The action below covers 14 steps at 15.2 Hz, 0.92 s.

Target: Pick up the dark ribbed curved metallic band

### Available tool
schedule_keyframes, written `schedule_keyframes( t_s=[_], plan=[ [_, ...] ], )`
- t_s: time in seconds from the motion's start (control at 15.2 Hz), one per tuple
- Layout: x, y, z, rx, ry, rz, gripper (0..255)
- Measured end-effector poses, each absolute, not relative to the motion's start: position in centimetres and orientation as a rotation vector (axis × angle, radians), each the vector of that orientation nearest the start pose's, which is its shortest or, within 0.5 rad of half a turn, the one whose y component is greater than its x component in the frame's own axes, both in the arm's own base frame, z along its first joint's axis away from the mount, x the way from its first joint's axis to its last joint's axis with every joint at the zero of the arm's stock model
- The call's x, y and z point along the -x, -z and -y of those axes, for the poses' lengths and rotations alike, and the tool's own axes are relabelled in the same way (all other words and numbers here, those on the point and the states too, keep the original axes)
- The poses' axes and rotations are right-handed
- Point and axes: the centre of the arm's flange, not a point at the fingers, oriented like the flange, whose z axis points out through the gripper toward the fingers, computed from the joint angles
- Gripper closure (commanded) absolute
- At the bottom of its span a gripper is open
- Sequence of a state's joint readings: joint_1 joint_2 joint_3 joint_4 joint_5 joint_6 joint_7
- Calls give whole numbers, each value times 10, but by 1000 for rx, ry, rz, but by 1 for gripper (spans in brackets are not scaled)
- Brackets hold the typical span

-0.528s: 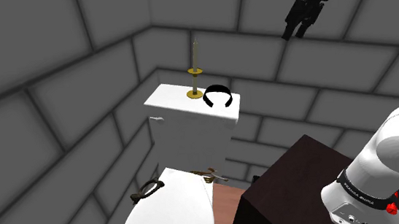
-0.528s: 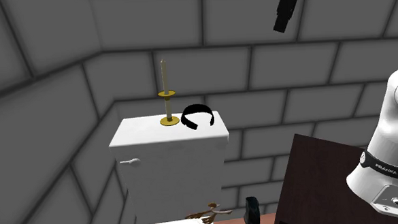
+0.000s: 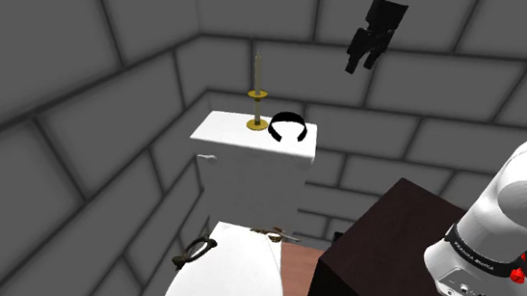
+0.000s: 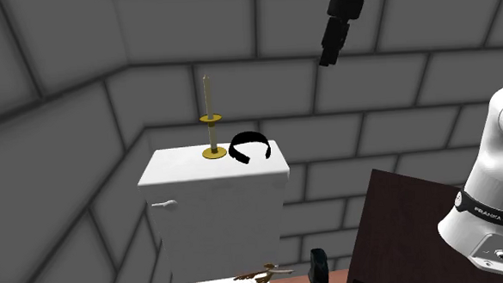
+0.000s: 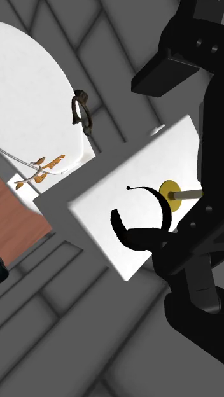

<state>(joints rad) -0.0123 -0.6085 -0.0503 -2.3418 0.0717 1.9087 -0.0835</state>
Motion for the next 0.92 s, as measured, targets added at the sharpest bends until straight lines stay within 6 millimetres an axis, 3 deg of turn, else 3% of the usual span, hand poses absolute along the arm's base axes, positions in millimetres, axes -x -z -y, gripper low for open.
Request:
schedule_keyframes(
  t_s=[0.92],
  plan=[
    [-506, -430, 10, 3053, 284, 38, 0]
  ],
)
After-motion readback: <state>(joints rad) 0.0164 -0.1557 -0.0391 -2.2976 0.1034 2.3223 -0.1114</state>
